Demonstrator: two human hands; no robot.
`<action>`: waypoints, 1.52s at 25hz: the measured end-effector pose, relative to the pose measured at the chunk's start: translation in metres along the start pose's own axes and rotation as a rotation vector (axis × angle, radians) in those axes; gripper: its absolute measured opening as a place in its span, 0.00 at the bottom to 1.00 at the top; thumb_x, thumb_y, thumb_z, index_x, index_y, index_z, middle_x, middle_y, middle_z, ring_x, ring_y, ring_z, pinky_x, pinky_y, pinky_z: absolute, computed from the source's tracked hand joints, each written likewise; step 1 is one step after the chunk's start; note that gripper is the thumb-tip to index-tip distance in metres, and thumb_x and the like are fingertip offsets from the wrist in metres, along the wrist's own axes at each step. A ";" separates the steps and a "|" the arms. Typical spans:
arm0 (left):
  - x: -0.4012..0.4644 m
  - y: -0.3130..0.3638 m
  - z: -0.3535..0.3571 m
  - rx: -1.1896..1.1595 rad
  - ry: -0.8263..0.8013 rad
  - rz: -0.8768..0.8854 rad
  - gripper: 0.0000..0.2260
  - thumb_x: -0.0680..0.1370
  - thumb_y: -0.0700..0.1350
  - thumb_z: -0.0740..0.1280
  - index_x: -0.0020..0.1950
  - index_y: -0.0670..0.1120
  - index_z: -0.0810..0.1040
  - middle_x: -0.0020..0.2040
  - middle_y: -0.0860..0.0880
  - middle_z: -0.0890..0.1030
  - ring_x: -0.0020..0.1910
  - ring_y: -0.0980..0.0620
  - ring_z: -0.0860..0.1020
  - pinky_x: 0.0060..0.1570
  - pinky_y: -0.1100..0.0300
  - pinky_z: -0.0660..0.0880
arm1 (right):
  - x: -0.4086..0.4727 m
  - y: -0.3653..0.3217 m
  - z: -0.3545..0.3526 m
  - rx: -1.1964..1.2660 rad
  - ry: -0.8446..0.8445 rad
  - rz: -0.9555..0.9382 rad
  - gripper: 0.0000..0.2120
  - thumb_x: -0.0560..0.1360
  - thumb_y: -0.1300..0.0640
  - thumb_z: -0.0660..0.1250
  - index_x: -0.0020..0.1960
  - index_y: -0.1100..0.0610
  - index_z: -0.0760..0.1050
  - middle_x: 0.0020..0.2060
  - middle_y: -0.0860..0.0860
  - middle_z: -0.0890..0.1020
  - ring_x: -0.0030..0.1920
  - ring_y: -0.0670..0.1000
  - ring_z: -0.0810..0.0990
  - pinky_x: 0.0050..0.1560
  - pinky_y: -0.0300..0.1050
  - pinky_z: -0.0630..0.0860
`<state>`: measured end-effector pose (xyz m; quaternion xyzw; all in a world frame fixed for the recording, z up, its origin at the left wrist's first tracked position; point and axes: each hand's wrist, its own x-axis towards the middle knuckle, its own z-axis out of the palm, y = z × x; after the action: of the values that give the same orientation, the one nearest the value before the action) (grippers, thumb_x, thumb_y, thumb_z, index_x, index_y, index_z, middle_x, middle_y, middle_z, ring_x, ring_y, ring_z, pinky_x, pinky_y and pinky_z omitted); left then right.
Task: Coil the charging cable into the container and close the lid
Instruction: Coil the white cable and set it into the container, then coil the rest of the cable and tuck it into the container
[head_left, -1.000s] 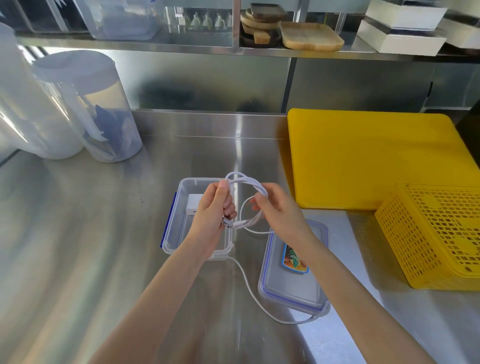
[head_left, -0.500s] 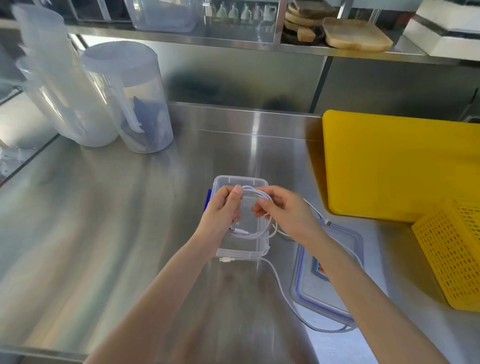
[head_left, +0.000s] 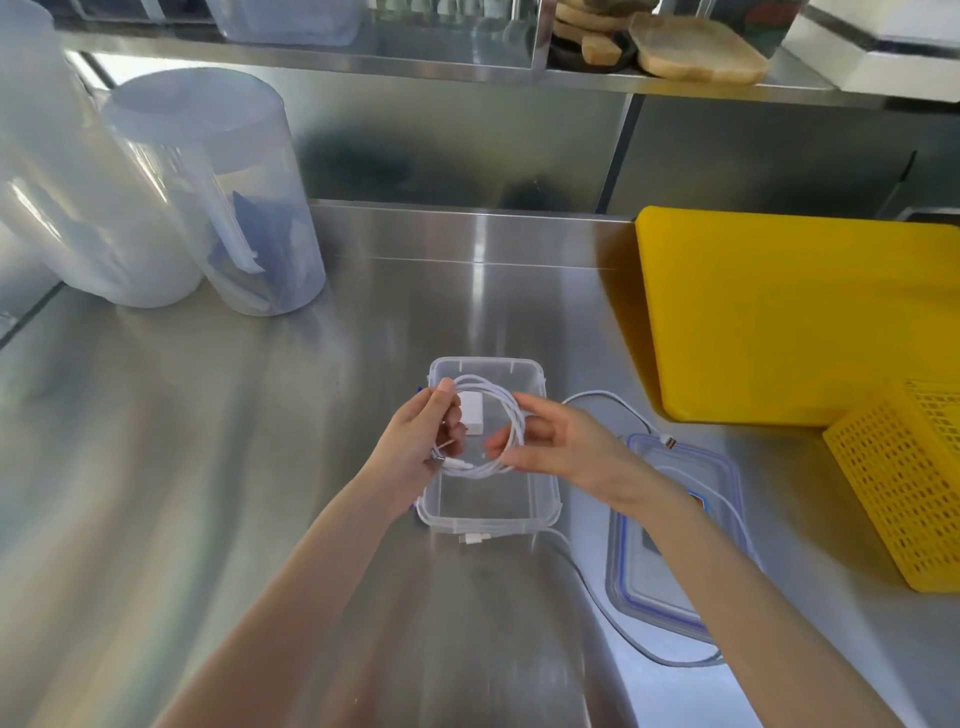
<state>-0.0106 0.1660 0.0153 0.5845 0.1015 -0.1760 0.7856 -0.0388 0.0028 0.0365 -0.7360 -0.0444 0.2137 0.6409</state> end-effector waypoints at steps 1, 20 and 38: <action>0.000 0.001 -0.001 -0.031 -0.014 -0.027 0.15 0.80 0.47 0.57 0.34 0.45 0.68 0.25 0.54 0.68 0.21 0.58 0.66 0.33 0.60 0.61 | 0.001 0.000 -0.001 0.034 -0.023 0.004 0.23 0.70 0.70 0.67 0.55 0.46 0.71 0.39 0.48 0.83 0.42 0.42 0.83 0.42 0.32 0.78; 0.047 -0.030 -0.006 1.465 -0.176 0.099 0.05 0.79 0.36 0.53 0.48 0.39 0.67 0.53 0.34 0.78 0.50 0.35 0.77 0.47 0.49 0.73 | 0.045 0.025 0.005 -1.119 0.092 0.273 0.12 0.74 0.63 0.60 0.57 0.63 0.70 0.53 0.64 0.79 0.53 0.65 0.77 0.49 0.53 0.74; 0.048 -0.045 0.005 1.717 -0.259 0.145 0.12 0.77 0.38 0.57 0.59 0.39 0.71 0.60 0.39 0.77 0.58 0.40 0.76 0.53 0.50 0.73 | 0.045 0.044 0.012 -1.219 0.070 0.205 0.15 0.75 0.59 0.59 0.62 0.56 0.72 0.60 0.56 0.76 0.60 0.59 0.75 0.54 0.50 0.73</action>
<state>0.0154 0.1419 -0.0409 0.9550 -0.1939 -0.2065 0.0879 -0.0116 0.0217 -0.0182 -0.9768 -0.0665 0.1862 0.0823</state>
